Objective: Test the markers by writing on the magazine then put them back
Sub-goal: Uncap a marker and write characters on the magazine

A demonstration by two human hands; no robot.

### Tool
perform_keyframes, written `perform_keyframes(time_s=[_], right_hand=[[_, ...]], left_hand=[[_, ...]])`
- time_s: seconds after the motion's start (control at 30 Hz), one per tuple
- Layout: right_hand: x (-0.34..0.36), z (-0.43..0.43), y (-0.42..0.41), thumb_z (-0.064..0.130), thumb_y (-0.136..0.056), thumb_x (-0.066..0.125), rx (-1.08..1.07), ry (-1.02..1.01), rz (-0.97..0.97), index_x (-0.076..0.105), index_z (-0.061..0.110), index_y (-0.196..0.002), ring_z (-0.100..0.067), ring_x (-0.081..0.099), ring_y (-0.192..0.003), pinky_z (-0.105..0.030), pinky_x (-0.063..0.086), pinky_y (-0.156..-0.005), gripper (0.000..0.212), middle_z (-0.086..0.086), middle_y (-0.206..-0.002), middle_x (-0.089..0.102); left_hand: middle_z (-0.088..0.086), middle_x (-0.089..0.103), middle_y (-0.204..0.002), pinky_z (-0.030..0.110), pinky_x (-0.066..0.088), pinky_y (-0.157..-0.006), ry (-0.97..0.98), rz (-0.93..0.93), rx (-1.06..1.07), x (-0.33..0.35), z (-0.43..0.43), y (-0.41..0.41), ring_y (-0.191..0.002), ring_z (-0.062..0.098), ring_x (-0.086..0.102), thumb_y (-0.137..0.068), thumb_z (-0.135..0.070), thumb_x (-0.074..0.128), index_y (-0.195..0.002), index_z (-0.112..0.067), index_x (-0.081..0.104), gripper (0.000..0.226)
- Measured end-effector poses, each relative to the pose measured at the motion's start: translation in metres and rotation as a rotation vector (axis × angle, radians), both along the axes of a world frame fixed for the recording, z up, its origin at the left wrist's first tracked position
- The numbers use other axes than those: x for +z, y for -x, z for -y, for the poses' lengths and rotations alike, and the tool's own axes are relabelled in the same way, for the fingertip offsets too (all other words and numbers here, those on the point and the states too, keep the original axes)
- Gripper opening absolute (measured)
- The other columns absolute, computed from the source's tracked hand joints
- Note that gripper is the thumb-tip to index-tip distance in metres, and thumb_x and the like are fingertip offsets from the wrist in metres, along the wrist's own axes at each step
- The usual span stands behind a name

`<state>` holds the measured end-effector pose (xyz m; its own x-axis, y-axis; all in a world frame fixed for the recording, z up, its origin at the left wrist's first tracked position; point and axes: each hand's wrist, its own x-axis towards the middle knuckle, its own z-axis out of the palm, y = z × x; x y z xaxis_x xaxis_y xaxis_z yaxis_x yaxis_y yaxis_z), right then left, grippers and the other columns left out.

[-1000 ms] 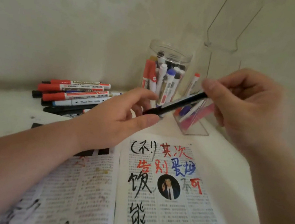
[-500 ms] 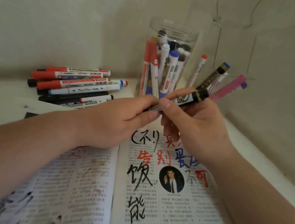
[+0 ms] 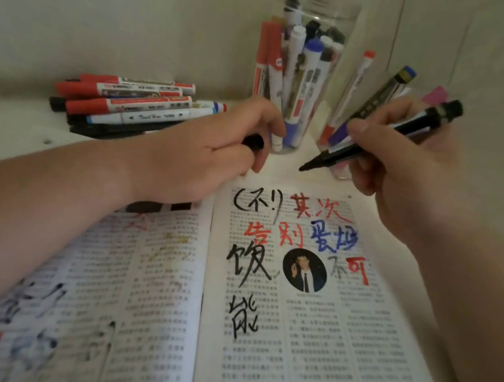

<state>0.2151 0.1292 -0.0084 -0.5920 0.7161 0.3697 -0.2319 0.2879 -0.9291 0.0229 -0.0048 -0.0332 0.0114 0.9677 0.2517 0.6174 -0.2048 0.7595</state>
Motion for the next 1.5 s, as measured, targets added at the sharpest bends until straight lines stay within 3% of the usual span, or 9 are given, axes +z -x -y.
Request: perform_keyframes(time_s=[0.17, 0.27, 0.37, 0.47, 0.7, 0.9, 1.0, 1.13, 1.5], right_hand=[[0.017, 0.012, -0.03, 0.012, -0.076, 0.064, 0.247, 0.11, 0.305, 0.073, 0.004, -0.077, -0.035, 0.066, -0.05, -0.029, 0.049, -0.042, 0.012, -0.021, -0.064, 0.067], [0.016, 0.034, -0.051, 0.008, -0.071, 0.082, 0.477, 0.173, 0.465, 0.079, 0.007, -0.09, -0.037, 0.074, -0.069, -0.032, 0.058, -0.048, 0.02, -0.027, -0.083, 0.074], [-0.004, 0.056, -0.062, -0.001, -0.055, 0.089, 0.437, 0.164, 0.484, 0.078, 0.015, -0.081, -0.025, 0.069, -0.058, -0.031, 0.057, -0.049, 0.033, -0.018, -0.072, 0.072], [-0.014, 0.061, -0.061, 0.0, -0.062, 0.078, 0.347, 0.127, 0.367, 0.072, 0.016, -0.072, -0.019, 0.052, -0.039, -0.023, 0.044, -0.04, 0.019, -0.009, -0.055, 0.061], [-0.012, 0.073, -0.057, 0.004, -0.076, 0.071, 0.33, -0.052, 0.521, 0.071, 0.008, -0.078, -0.014, 0.05, -0.036, -0.019, 0.04, -0.038, 0.004, -0.004, -0.053, 0.06], [-0.013, 0.078, -0.053, -0.01, -0.082, 0.072, 0.24, -0.095, 0.542, 0.068, 0.0, -0.074, 0.0, 0.05, -0.039, -0.007, 0.035, -0.043, 0.014, 0.01, -0.047, 0.056], [-0.014, 0.08, -0.051, -0.006, -0.083, 0.073, 0.215, -0.106, 0.558, 0.068, 0.004, -0.072, -0.001, 0.051, -0.04, -0.007, 0.035, -0.043, 0.016, 0.011, -0.047, 0.056], [-0.014, 0.082, -0.052, -0.001, -0.082, 0.078, 0.206, -0.151, 0.582, 0.069, 0.008, -0.07, 0.0, 0.051, -0.046, -0.01, 0.038, -0.047, 0.017, 0.01, -0.052, 0.059], [-0.015, 0.078, -0.056, 0.013, -0.072, 0.074, 0.292, -0.192, 0.583, 0.07, 0.013, -0.074, -0.006, 0.055, -0.055, -0.02, 0.043, -0.053, 0.004, 0.004, -0.06, 0.063]], left_hand=[[-0.007, 0.064, -0.105, 0.045, 0.054, -0.087, -0.024, -0.108, 0.001, -0.003, 0.001, -0.003, -0.101, 0.019, 0.064, -0.101, -0.006, 0.043, -0.125, -0.029, 0.04, 0.033], [-0.019, 0.07, -0.111, 0.032, 0.051, -0.094, -0.019, -0.177, 0.015, 0.001, 0.005, -0.003, -0.109, 0.012, 0.066, -0.1, -0.013, 0.06, -0.128, -0.033, 0.043, 0.038], [-0.028, 0.071, -0.106, 0.021, 0.05, -0.085, -0.033, -0.247, 0.06, 0.008, 0.007, -0.005, -0.104, -0.001, 0.065, -0.09, -0.022, 0.075, -0.119, -0.035, 0.057, 0.036], [-0.027, 0.069, -0.093, 0.008, 0.043, -0.069, -0.026, -0.342, 0.071, 0.008, 0.006, -0.008, -0.086, -0.006, 0.062, -0.08, -0.038, 0.081, -0.102, -0.038, 0.07, 0.025], [-0.012, 0.068, -0.095, 0.023, 0.054, -0.082, -0.023, -0.265, -0.097, 0.006, 0.005, -0.011, -0.09, 0.007, 0.067, -0.076, -0.033, 0.085, -0.103, -0.029, 0.076, 0.029], [-0.013, 0.072, -0.096, 0.027, 0.058, -0.086, 0.02, -0.169, -0.129, 0.006, 0.007, -0.015, -0.088, 0.004, 0.072, -0.071, -0.021, 0.089, -0.102, -0.034, 0.073, 0.037], [-0.019, 0.071, -0.092, 0.022, 0.054, -0.08, -0.009, -0.211, -0.065, 0.01, 0.012, -0.012, -0.086, 0.003, 0.069, -0.065, -0.035, 0.088, -0.093, -0.036, 0.071, 0.033], [-0.017, 0.069, -0.089, 0.04, 0.051, -0.073, 0.035, -0.246, -0.01, 0.013, 0.013, -0.013, -0.077, 0.016, 0.067, -0.064, -0.04, 0.089, -0.088, -0.031, 0.068, 0.033], [-0.012, 0.07, -0.088, 0.044, 0.055, -0.075, 0.09, -0.26, -0.118, 0.008, 0.01, -0.018, -0.077, 0.016, 0.064, -0.074, -0.025, 0.087, -0.093, -0.025, 0.065, 0.029]])
